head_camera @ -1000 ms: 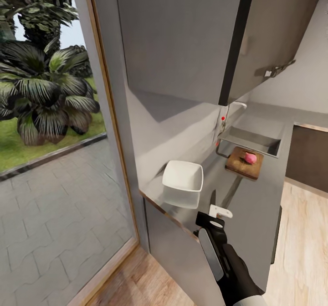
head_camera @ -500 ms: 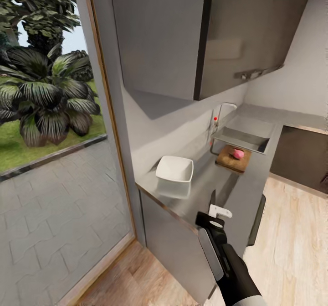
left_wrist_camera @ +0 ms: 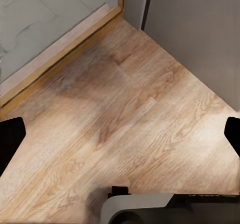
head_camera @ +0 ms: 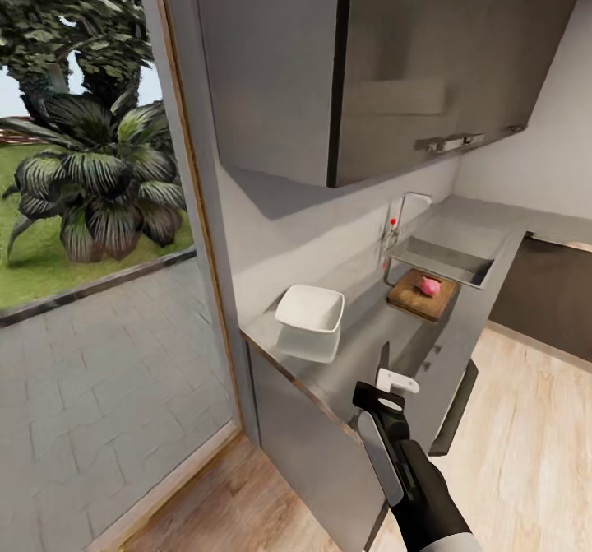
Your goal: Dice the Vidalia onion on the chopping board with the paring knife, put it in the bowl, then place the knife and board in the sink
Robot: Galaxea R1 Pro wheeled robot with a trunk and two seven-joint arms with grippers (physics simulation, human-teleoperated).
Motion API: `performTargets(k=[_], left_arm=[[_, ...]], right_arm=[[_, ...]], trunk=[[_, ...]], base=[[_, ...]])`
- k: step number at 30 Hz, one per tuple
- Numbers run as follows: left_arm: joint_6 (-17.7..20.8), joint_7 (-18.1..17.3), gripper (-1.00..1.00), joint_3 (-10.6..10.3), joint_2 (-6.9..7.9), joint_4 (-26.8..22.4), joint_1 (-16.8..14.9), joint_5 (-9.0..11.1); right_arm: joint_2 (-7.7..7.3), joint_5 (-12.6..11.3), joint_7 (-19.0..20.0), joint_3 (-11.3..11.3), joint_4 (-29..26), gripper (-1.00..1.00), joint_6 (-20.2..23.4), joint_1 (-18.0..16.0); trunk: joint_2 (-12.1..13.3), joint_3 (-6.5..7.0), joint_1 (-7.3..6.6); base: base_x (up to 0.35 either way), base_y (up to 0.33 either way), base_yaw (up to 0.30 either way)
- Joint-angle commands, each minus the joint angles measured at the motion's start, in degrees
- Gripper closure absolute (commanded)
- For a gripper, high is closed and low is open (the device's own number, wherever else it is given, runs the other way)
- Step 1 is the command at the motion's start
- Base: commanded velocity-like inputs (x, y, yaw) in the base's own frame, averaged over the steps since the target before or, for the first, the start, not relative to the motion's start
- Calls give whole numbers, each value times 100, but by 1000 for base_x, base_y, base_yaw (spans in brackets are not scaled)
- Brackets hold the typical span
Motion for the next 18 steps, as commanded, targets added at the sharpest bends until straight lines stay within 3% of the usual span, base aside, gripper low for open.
performTargets(k=[1, 18], left_arm=[[-9, -12, -100, -11, 4, -5, 0, 60], [-9, -12, -100, -20, 1, -13, 0, 59]], right_arm=[[0, -36, -42, 6, -8, 100, 20, -5], [0, -36, -42, 15, -11, 100, 20, -5]], trunk=[[-10, -2, 3], [-10, 123, 3]], base=[[0, -203, 206], [0, -213, 210]])
